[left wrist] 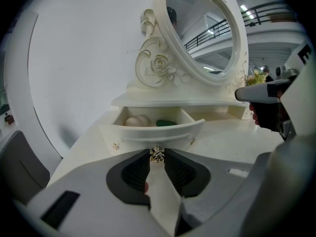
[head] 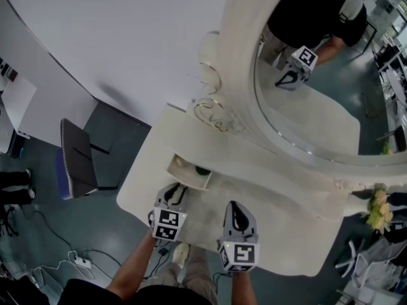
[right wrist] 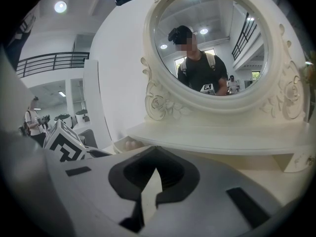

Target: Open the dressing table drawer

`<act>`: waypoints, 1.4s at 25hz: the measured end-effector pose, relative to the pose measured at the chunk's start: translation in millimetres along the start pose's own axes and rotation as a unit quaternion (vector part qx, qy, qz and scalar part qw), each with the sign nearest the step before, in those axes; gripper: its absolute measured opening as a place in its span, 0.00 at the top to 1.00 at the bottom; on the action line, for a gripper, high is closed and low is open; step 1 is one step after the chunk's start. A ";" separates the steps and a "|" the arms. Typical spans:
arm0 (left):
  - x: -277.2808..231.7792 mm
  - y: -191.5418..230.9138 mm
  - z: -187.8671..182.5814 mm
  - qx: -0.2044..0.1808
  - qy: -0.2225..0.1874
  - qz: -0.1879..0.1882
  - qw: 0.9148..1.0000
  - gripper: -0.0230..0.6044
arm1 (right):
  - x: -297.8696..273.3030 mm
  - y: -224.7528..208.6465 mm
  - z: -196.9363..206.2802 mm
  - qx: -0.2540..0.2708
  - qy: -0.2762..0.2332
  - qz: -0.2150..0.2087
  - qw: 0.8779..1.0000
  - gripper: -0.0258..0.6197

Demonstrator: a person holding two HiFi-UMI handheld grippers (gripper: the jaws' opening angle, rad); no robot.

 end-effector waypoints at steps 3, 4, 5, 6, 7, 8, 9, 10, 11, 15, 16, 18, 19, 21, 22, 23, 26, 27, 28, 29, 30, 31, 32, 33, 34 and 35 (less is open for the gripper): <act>0.1 -0.4 -0.2 0.001 0.000 -0.004 1.000 0.82 | 1.3 -0.4 -1.3 0.001 -0.003 -0.001 1.000 0.96; 0.3 -0.8 -0.4 0.000 0.001 -0.006 1.000 0.82 | 2.0 -0.6 -2.1 0.002 -0.004 -0.001 1.000 0.96; 0.7 -1.3 -0.6 -0.001 0.001 -0.010 1.000 0.82 | 2.9 -0.9 -2.8 0.003 -0.005 0.000 1.000 0.96; 1.2 -1.8 -0.7 -0.001 0.002 -0.013 1.000 0.82 | 4.2 -1.4 -3.1 0.003 -0.003 0.002 1.000 0.96; 1.9 -2.2 -0.9 -0.001 0.004 -0.014 1.000 0.81 | 5.9 -2.0 -2.9 0.005 -0.001 0.004 1.000 0.96; 2.8 -2.4 -1.3 0.000 0.005 -0.015 1.000 0.82 | 7.6 -2.4 -3.2 0.006 -0.001 0.006 1.000 0.96; 3.8 -2.3 -2.1 0.003 0.007 -0.013 1.000 0.81 | 9.0 -2.5 -4.7 0.007 -0.003 0.006 1.000 0.96; 5.2 -2.2 -3.2 0.006 0.007 -0.012 1.000 0.81 | 10.4 -2.4 -6.9 0.009 -0.007 0.006 1.000 0.96; 7.3 -2.0 -4.8 0.008 0.005 -0.012 1.000 0.81 | 12.2 -2.3 -9.4 0.010 -0.010 0.007 1.000 0.96; 21.8 -3.2 -17.7 0.001 -0.021 -0.022 1.000 0.81 | 21.9 -0.5 -21.1 0.013 -0.018 0.013 1.000 0.96; 26.1 -3.6 -22.3 0.001 -0.028 -0.023 0.999 0.81 | 24.4 0.5 -22.5 0.015 -0.020 0.014 1.000 0.96; 36.4 -4.5 -32.3 -0.001 -0.043 -0.022 0.999 0.82 | 30.1 3.3 -24.8 0.019 -0.026 0.014 0.999 0.96; 42.5 -4.8 -37.5 -0.003 -0.051 -0.023 0.998 0.82 | 33.4 5.3 -27.5 0.021 -0.030 0.014 0.999 0.96; 56.1 -5.3 -48.2 -0.007 -0.066 -0.022 0.998 0.82 | 41.2 10.0 -35.6 0.025 -0.037 0.015 0.999 0.96; 63.7 -5.7 -54.0 -0.010 -0.075 -0.022 0.997 0.82 | 45.3 12.3 -39.7 0.028 -0.040 0.016 0.999 0.96; 71.7 -6.2 -60.3 -0.013 -0.084 -0.021 0.996 0.82 | 49.2 14.3 -43.0 0.030 -0.044 0.017 0.998 0.96; 98.4 -7.9 -80.6 -0.020 -0.116 -0.016 0.993 0.82 | 61.6 21.0 -53.9 0.039 -0.060 0.021 0.997 0.96; 108.2 -8.9 -87.1 -0.021 -0.127 -0.014 0.992 0.82 | 66.6 23.7 -58.2 0.042 -0.066 0.022 0.997 0.96; 118.2 -10.2 -93.0 -0.021 -0.138 -0.012 0.990 0.82 | 72.0 26.6 -62.6 0.045 -0.071 0.024 0.996 0.96; 128.5 -11.9 -98.2 -0.022 -0.148 -0.010 0.989 0.82 | 78.1 29.7 -67.0 0.048 -0.077 0.026 0.996 0.96; 138.9 -14.0 -102.6 -0.024 -0.157 -0.008 0.987 0.82 | 84.9 32.9 -71.5 0.051 -0.081 0.028 0.995 0.96; 149.4 -16.3 -106.4 -0.025 -0.164 -0.006 0.986 0.82 | 92.2 36.0 -76.0 0.054 -0.086 0.031 0.994 0.96; 159.7 -18.5 -109.8 -0.027 -0.172 -0.004 0.985 0.82 | 99.5 39.1 -80.4 0.056 -0.091 0.033 0.994 0.96; 169.8 -20.5 -112.9 -0.030 -0.180 -0.003 0.983 0.83 | 106.3 42.1 -84.4 0.059 -0.097 0.036 0.993 0.96; 179.1 -21.9 -116.1 -0.032 -0.188 -0.003 0.982 0.84 | 112.4 44.8 -88.2 0.062 -0.105 0.039 0.992 0.96; 187.9 -23.0 -119.1 -0.035 -0.198 -0.002 0.980 0.85 | 117.9 47.3 -91.5 0.065 -0.112 0.042 0.991 0.96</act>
Point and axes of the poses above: the fingertips, and each gripper's own axes: x backward along the fingers, y to its left, z out of its underside, the point moved 6 cm from there along x, backward along the fingers, and after that the axes turned 2 degrees about -z, right-handed, at the moved point
